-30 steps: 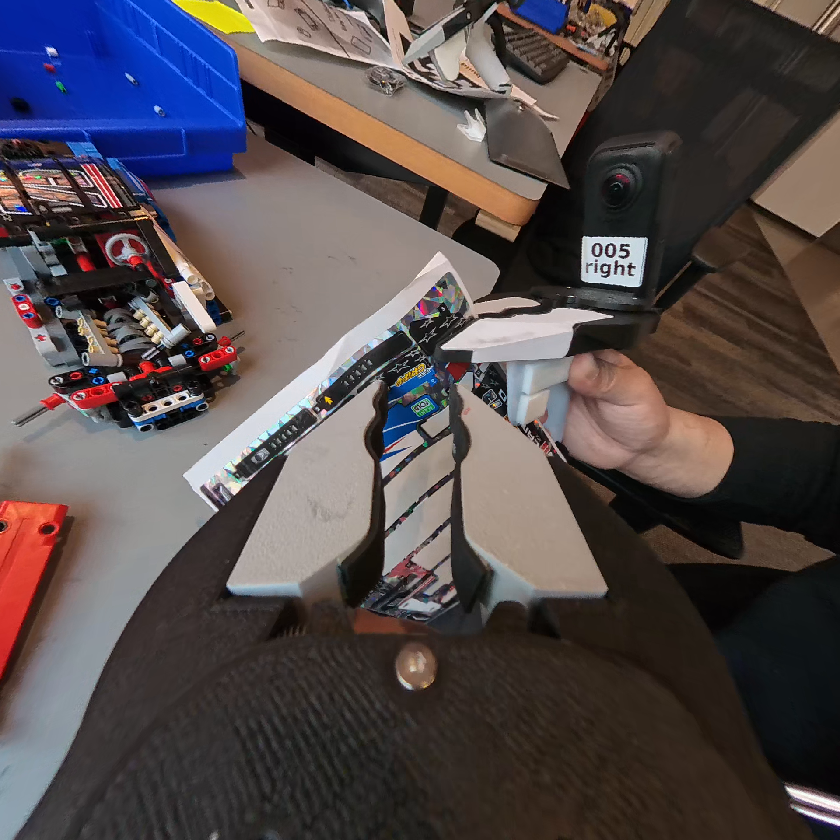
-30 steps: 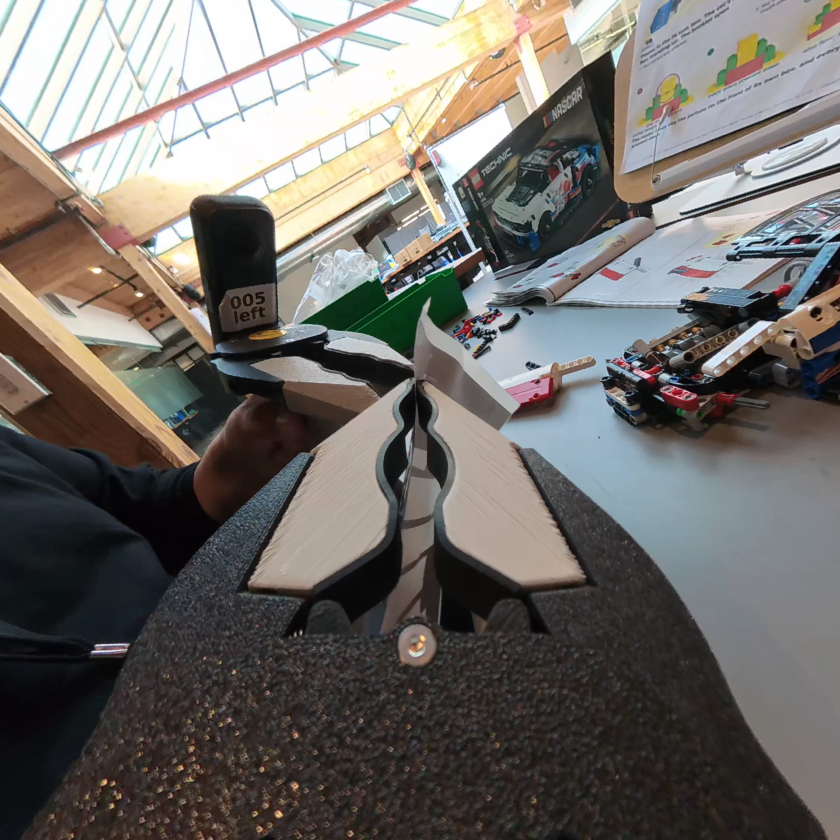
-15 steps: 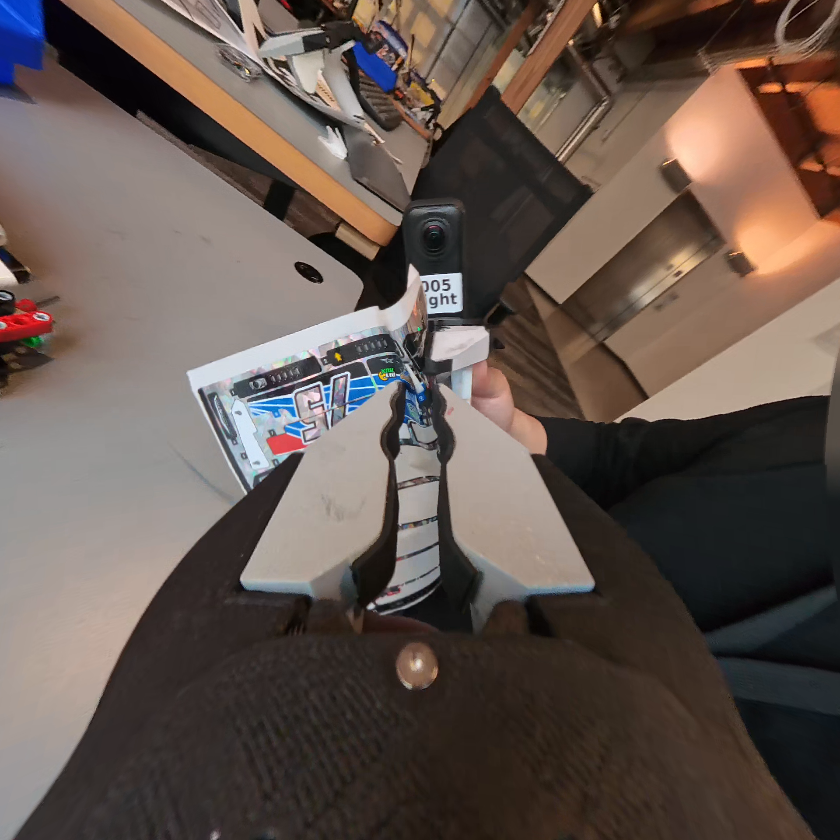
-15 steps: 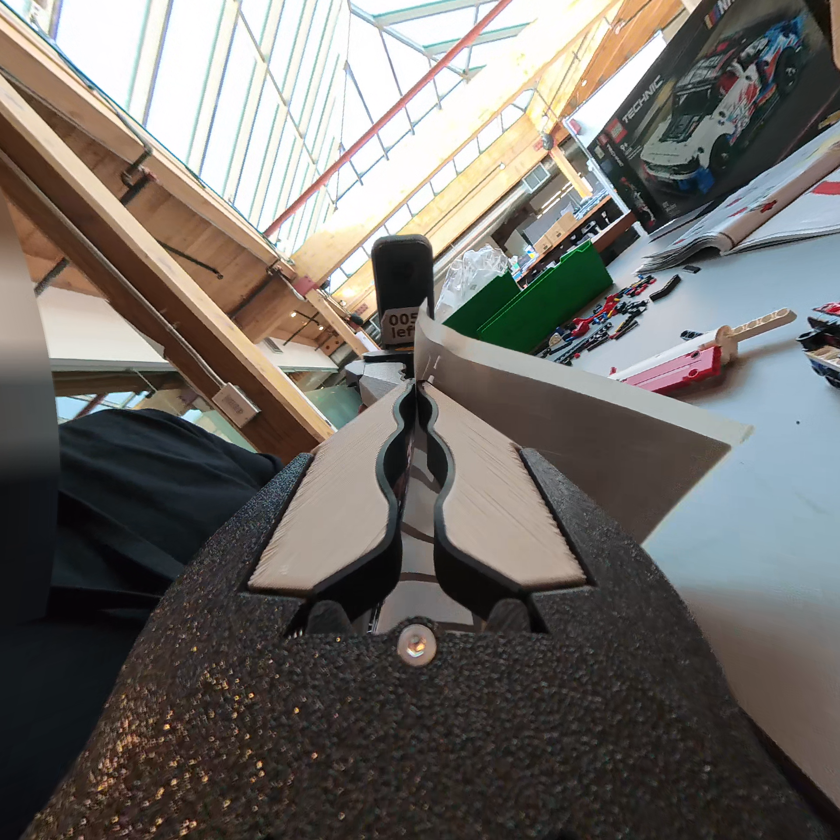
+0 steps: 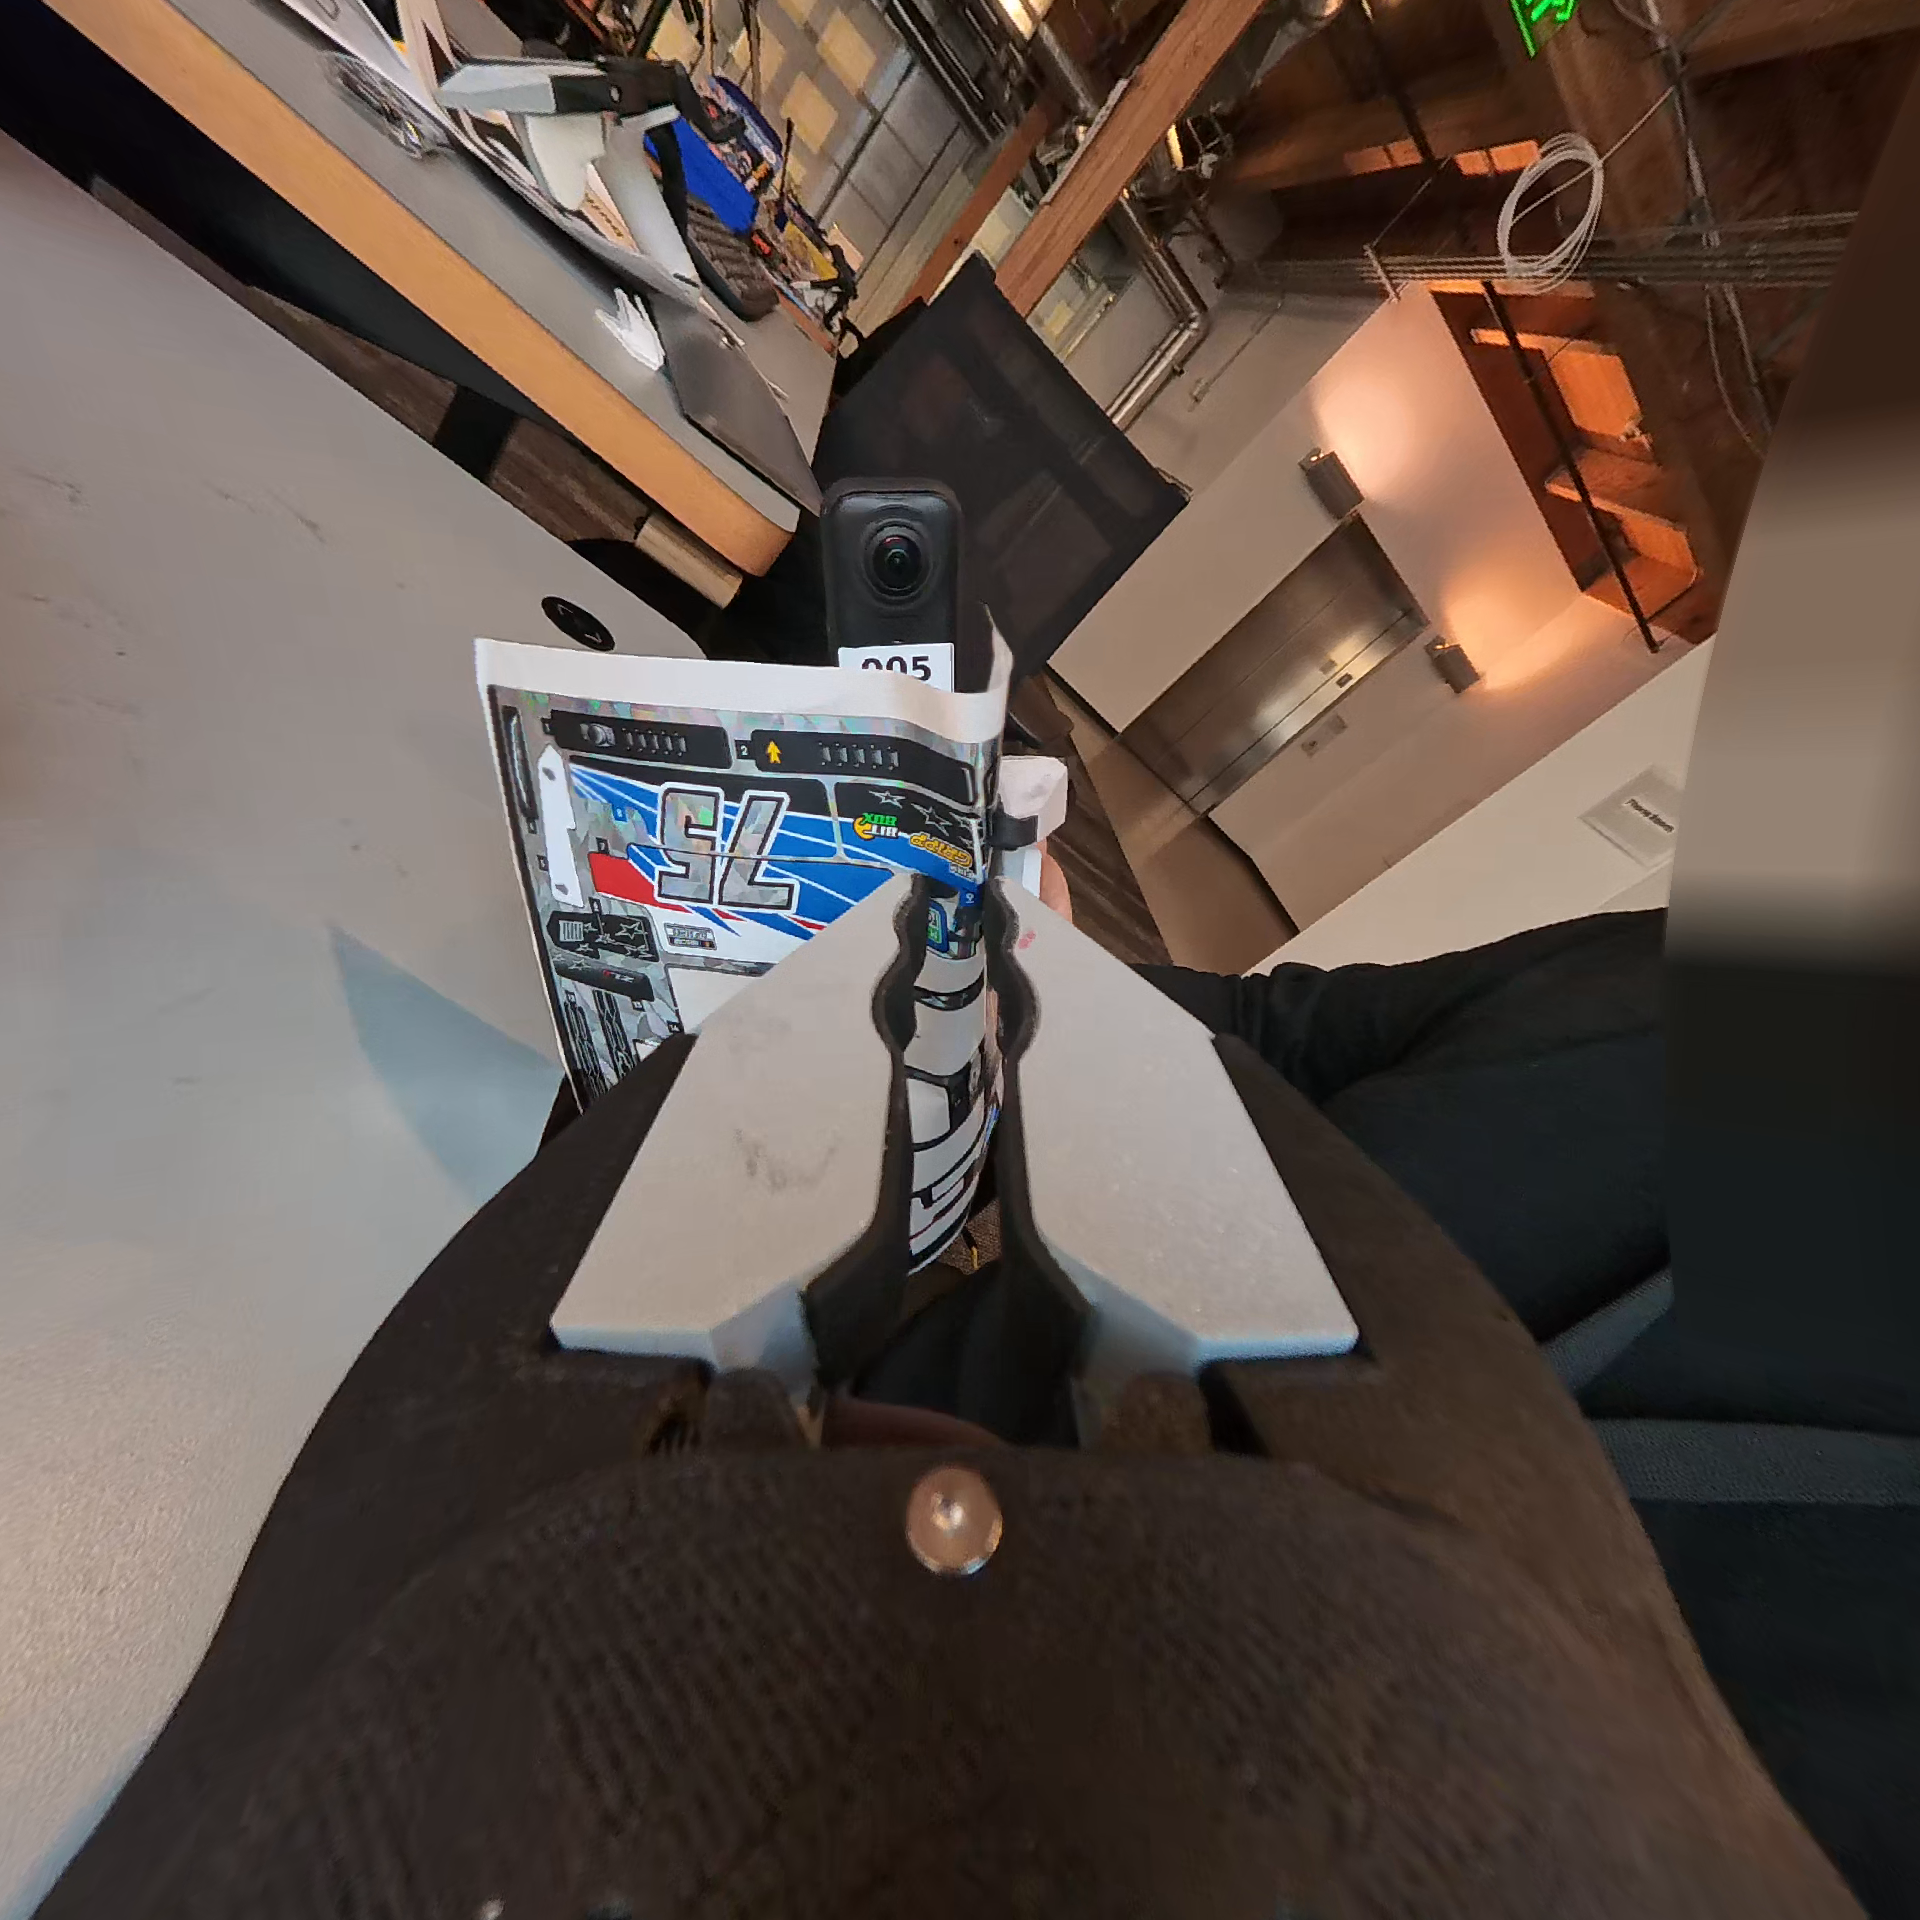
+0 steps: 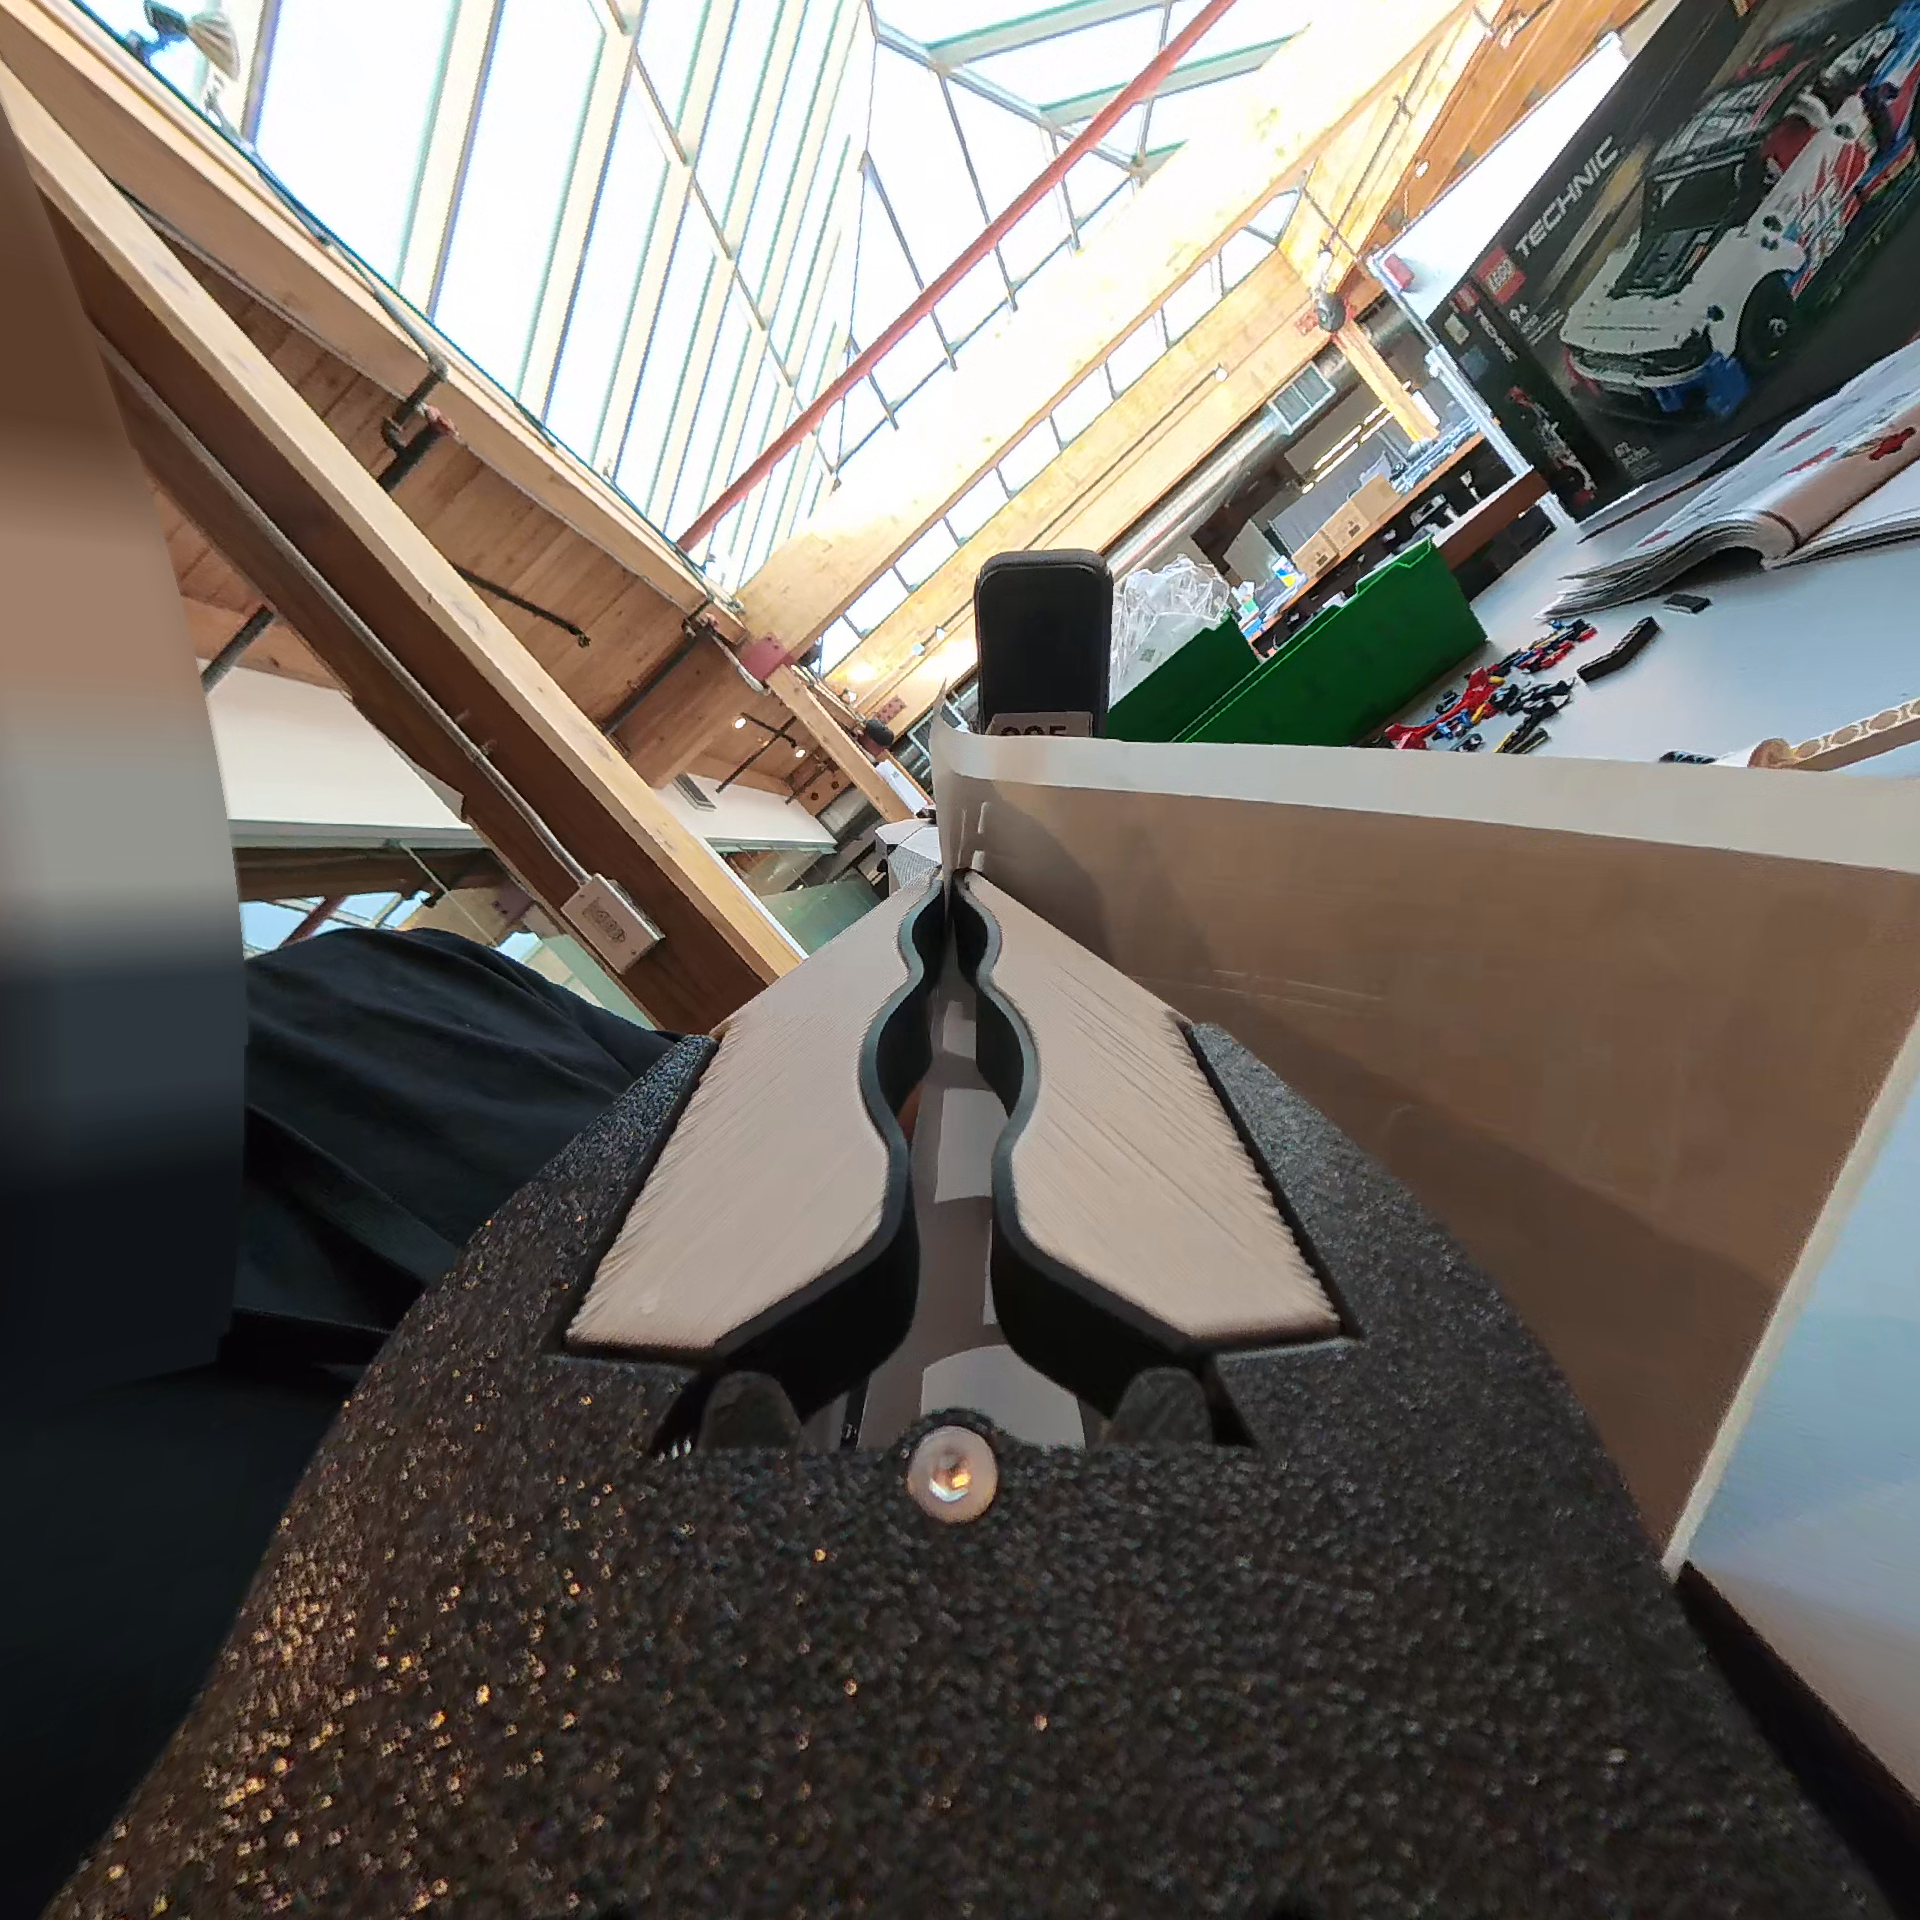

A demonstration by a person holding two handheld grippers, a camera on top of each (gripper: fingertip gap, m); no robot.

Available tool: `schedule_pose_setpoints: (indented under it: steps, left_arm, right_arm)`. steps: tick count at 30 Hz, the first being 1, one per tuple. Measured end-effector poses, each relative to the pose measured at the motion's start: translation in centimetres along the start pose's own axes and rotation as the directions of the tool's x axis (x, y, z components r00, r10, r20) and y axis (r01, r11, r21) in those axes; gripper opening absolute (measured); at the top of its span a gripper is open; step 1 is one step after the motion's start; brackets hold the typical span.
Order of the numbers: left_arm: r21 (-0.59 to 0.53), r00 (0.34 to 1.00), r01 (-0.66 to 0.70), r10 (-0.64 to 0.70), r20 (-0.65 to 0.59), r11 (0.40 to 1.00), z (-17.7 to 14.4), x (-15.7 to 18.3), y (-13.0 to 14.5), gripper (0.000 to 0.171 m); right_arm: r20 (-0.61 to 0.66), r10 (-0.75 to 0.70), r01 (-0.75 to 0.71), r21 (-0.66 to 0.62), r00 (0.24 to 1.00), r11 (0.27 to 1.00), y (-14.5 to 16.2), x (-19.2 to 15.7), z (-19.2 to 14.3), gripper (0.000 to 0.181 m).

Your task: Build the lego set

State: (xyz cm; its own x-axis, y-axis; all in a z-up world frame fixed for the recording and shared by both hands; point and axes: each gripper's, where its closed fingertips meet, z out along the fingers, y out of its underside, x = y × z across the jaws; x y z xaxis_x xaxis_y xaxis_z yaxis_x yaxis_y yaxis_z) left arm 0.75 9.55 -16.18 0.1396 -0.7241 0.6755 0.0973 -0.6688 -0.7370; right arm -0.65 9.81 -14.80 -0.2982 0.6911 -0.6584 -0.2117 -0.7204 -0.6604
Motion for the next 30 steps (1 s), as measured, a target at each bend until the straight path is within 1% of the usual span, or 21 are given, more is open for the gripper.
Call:
schedule_pose_setpoints:
  steps: [7, 9, 12, 15, 17, 20, 25, 27, 30]
  left_arm:
    - [0.003, 1.000, 0.008, -0.008, -0.009, 1.000, -0.33, -0.03, -0.08, 0.007]
    - [0.013, 1.000, 0.011, -0.011, 0.000, 1.000, -0.57, -0.30, -0.25, 0.000]
    - [0.027, 1.000, 0.021, -0.021, 0.003, 0.999, -0.71, -0.48, -0.43, 0.000]
    - [0.015, 1.000, 0.014, -0.014, 0.003, 1.000, -0.61, -0.35, -0.26, 0.000]
    - [0.016, 1.000, 0.011, -0.011, 0.004, 1.000, -0.75, -0.30, -0.32, 0.004]
    - [0.005, 1.000, 0.018, -0.018, 0.009, 1.000, -0.92, -0.32, -0.25, 0.018]
    - [-0.003, 0.999, 0.021, -0.021, 0.041, 1.000, -0.77, -0.75, -0.05, 0.023]
    - [-0.006, 0.998, 0.018, -0.017, 0.053, 1.000, -0.76, -0.93, 0.02, 0.021]
    - [0.002, 0.999, 0.014, -0.014, 0.037, 1.000, -0.79, -0.61, -0.10, 0.014]
  right_arm:
    - [0.001, -0.001, 0.001, 0.003, 1.000, 1.000, -0.10, -0.08, -0.09, 0.000]
    - [0.003, 0.003, -0.003, 0.009, 1.000, 1.000, -0.24, -0.10, -0.20, 0.000]
    - [-0.001, -0.002, 0.002, 0.003, 1.000, 1.000, -0.11, -0.05, -0.13, 0.000]
    - [-0.019, -0.014, 0.015, 0.003, 1.000, 1.000, -0.14, 0.21, -0.17, 0.000]
    - [-0.030, -0.018, 0.018, 0.009, 0.999, 1.000, -0.31, 0.36, -0.28, 0.000]
    - [-0.057, -0.047, 0.047, -0.003, 0.997, 0.999, -0.17, 0.59, -0.25, 0.000]
    - [-0.080, -0.099, 0.096, -0.031, 0.992, 0.995, 0.14, 0.52, 0.03, 0.000]
    - [-0.087, -0.113, 0.110, -0.037, 0.990, 0.993, 0.20, 0.53, 0.06, 0.000]
    - [-0.085, -0.113, 0.110, -0.043, 0.990, 0.993, 0.31, 0.51, 0.11, 0.000]
